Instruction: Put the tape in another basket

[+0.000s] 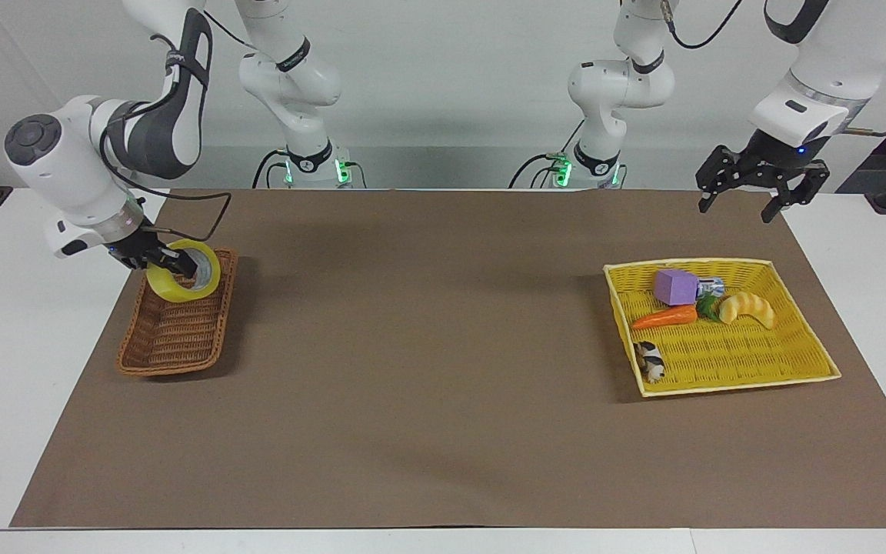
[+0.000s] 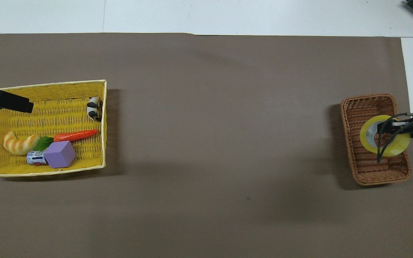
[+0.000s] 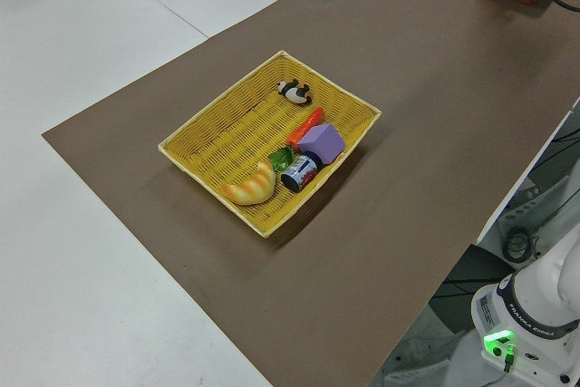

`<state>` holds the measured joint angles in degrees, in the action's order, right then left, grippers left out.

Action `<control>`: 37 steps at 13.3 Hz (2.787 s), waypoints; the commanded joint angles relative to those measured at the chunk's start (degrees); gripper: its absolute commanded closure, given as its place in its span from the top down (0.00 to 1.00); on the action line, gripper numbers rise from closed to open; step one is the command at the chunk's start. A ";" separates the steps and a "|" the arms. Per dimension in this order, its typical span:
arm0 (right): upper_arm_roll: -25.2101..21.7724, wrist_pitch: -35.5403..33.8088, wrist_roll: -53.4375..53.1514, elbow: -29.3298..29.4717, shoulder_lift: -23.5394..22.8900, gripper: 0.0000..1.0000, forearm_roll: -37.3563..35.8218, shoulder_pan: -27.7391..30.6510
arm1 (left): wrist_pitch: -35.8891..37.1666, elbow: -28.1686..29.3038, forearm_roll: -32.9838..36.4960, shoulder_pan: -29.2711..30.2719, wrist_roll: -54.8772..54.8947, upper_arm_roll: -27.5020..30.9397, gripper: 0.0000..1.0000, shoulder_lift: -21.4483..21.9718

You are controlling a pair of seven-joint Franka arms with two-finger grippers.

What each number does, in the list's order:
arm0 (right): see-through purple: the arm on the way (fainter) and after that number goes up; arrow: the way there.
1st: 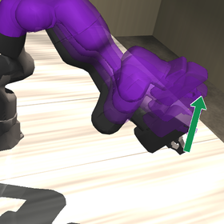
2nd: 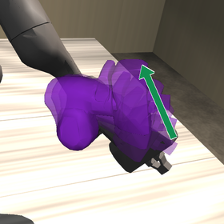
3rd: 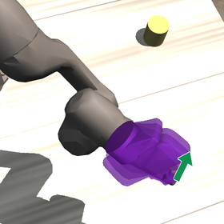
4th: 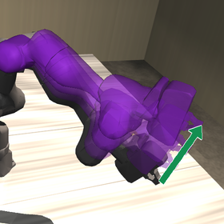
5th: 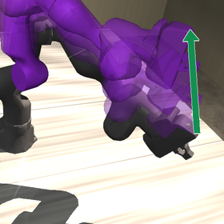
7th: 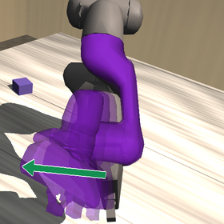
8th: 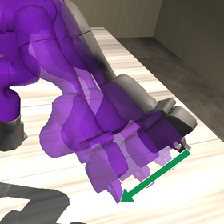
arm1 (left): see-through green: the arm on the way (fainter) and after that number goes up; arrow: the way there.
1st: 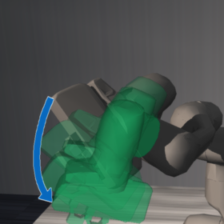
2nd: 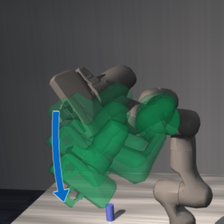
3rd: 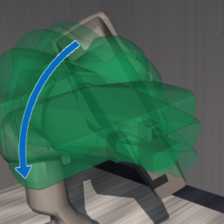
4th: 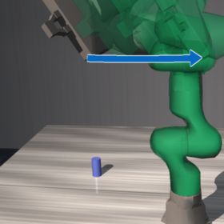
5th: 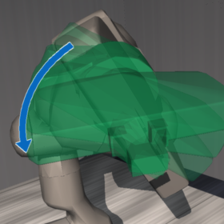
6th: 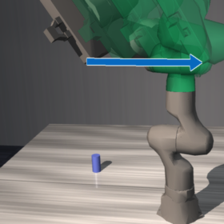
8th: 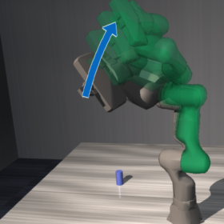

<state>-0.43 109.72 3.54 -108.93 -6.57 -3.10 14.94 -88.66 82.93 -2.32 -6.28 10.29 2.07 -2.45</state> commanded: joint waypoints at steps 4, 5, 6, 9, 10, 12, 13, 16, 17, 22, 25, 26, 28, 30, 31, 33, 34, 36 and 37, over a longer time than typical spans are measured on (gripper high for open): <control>0.87 7.69 2.69 -8.49 2.18 0.00 -6.21 2.98 | -0.37 1.36 0.91 0.66 0.25 -0.40 1.00 1.22; 0.87 7.88 3.92 -8.66 1.92 0.00 -6.21 3.77 | -0.29 1.36 0.91 0.66 0.25 -0.40 1.00 1.22; 0.87 8.23 4.63 -8.84 1.39 0.08 -6.21 4.04 | -0.28 1.36 0.91 0.66 0.25 -0.40 1.00 1.22; 0.87 14.53 4.81 -13.92 1.12 0.39 -6.39 4.13 | -0.28 1.36 0.91 0.66 0.25 -0.40 1.00 1.22; 0.87 15.86 4.81 -14.81 1.04 0.56 -6.39 4.31 | -0.28 1.36 0.91 0.66 0.25 -0.40 1.00 1.22; 0.96 14.92 5.42 -14.91 1.03 1.00 -6.48 5.10 | -0.28 1.36 0.91 0.66 0.25 -0.40 1.00 1.22; 0.87 15.00 5.25 -14.65 0.77 1.00 -6.48 4.49 | -0.28 1.36 0.91 0.66 0.25 -0.40 1.00 1.22; 0.87 14.74 5.43 -13.07 0.86 1.00 -6.48 4.75 | -0.28 1.36 0.91 0.66 0.25 -0.40 1.00 1.22; 0.87 14.65 5.34 -12.80 0.86 1.00 -6.48 4.75 | -0.28 1.36 0.91 0.66 0.25 -0.40 1.00 1.22; 0.87 13.06 5.25 -11.48 1.30 1.00 -6.48 4.66 | -0.20 1.36 1.00 0.66 0.25 -0.40 1.00 1.22; 1.05 10.62 5.08 -7.90 1.56 1.00 -6.48 4.31 | -0.28 1.36 0.91 0.66 0.25 -0.40 1.00 1.22; 1.40 9.30 5.25 -5.00 1.56 1.00 -6.48 4.13 | -0.20 1.36 0.91 0.66 0.25 -0.40 1.00 1.22; 1.75 7.97 5.08 -1.48 1.39 1.00 -6.30 2.39 | -0.28 1.36 0.91 0.66 0.25 -0.40 1.00 1.22; 1.75 5.87 4.03 1.95 1.30 1.00 -5.69 -1.38 | -0.28 1.36 0.91 0.66 0.25 -0.40 1.00 1.22; 1.75 4.73 2.19 3.27 1.39 1.00 -5.60 -3.32 | -0.28 1.36 0.91 0.66 0.25 -0.40 1.00 1.22; 1.75 3.75 -1.23 5.30 1.82 1.00 -5.34 -6.92 | -0.28 1.36 0.91 0.66 0.25 -0.40 1.00 1.22; 1.75 2.35 -3.69 6.18 1.91 1.00 -5.34 -8.68 | -0.28 1.36 0.91 0.66 0.25 -0.40 1.00 1.22; 1.84 0.15 -7.39 8.02 1.91 1.00 -5.34 -11.50 | -0.28 1.36 0.91 0.66 0.25 -0.40 1.00 1.22; 1.84 -0.90 -8.36 8.99 1.83 1.00 -5.07 -12.38 | -0.28 1.36 1.00 0.66 0.25 -0.40 1.00 1.22</control>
<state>1.41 111.24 -2.60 -101.85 -4.88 -8.34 3.67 -88.67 82.93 -2.32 -6.27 10.29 2.07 -2.45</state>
